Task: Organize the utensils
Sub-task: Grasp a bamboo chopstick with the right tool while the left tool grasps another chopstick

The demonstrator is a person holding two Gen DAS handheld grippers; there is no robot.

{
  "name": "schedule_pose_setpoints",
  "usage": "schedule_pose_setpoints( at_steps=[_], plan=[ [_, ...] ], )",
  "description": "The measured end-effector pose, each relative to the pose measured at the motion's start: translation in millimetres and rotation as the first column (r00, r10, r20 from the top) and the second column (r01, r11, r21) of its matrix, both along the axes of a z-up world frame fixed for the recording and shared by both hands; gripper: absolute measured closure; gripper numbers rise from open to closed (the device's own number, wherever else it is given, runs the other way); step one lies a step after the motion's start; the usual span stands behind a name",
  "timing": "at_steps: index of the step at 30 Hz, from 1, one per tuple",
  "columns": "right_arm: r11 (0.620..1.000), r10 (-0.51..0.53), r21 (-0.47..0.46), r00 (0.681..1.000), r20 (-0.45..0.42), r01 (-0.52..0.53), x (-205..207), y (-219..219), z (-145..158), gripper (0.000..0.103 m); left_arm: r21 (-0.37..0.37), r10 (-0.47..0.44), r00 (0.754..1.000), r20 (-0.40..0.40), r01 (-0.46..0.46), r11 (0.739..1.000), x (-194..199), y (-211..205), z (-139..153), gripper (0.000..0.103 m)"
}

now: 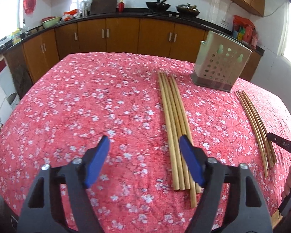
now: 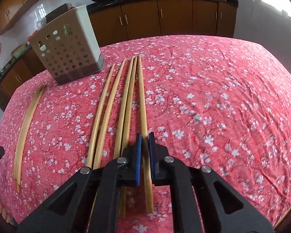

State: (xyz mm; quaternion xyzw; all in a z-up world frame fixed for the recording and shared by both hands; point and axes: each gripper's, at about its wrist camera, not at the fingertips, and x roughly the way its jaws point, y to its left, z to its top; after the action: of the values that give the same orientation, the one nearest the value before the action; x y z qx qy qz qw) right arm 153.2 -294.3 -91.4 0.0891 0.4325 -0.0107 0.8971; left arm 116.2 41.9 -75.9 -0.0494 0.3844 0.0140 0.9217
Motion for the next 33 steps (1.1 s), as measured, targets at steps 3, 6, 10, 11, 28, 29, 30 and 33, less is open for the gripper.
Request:
schedule_pose_setpoints(
  at_steps=[3,6,10,11,28,29,30,33],
  plan=[
    [0.999,-0.032,-0.025,0.999,0.005,0.032,-1.4,-5.9,1.4,0.095,-0.002,-0.038,0.999,-0.017,0.038,0.999,8.1,-4.8,-2.4,0.047],
    [0.999,-0.037,-0.013,0.999,0.010,0.037,-4.9,-10.2,2.7,0.095,-0.024,-0.078,0.996,-0.049,0.077,0.997,18.2,-9.0,-6.9,0.059],
    [0.999,-0.030,-0.042,0.999,0.017,0.030,-7.2,-7.1,3.6,0.095,-0.015,-0.102,0.990,-0.098,0.101,0.995,31.1,-15.2,-14.9,0.070],
    [0.999,-0.030,-0.039,0.999,0.016,0.031,-4.7,-5.6,2.7,0.095,-0.007,-0.105,0.989,-0.107,0.105,0.994,33.4,-16.7,-16.8,0.071],
    [0.998,-0.011,-0.063,1.000,0.022,0.012,23.2,-1.5,-0.8,0.095,0.050,-0.047,0.990,-0.134,0.054,0.997,75.4,3.6,-21.3,0.094],
    [0.998,-0.018,-0.064,1.000,0.023,0.019,26.2,-4.2,-0.9,0.095,0.050,-0.030,0.991,-0.133,0.037,0.998,78.7,10.4,-20.9,0.094],
    [0.997,-0.030,-0.064,0.999,0.025,0.031,31.0,-8.6,-1.3,0.095,0.051,-0.021,0.991,-0.130,0.028,0.998,81.4,15.7,-21.0,0.094],
    [0.997,-0.051,-0.064,0.998,0.029,0.053,41.2,-17.3,-2.7,0.095,0.059,-0.019,0.993,-0.118,0.026,0.998,84.6,26.8,-21.3,0.094]
  ],
)
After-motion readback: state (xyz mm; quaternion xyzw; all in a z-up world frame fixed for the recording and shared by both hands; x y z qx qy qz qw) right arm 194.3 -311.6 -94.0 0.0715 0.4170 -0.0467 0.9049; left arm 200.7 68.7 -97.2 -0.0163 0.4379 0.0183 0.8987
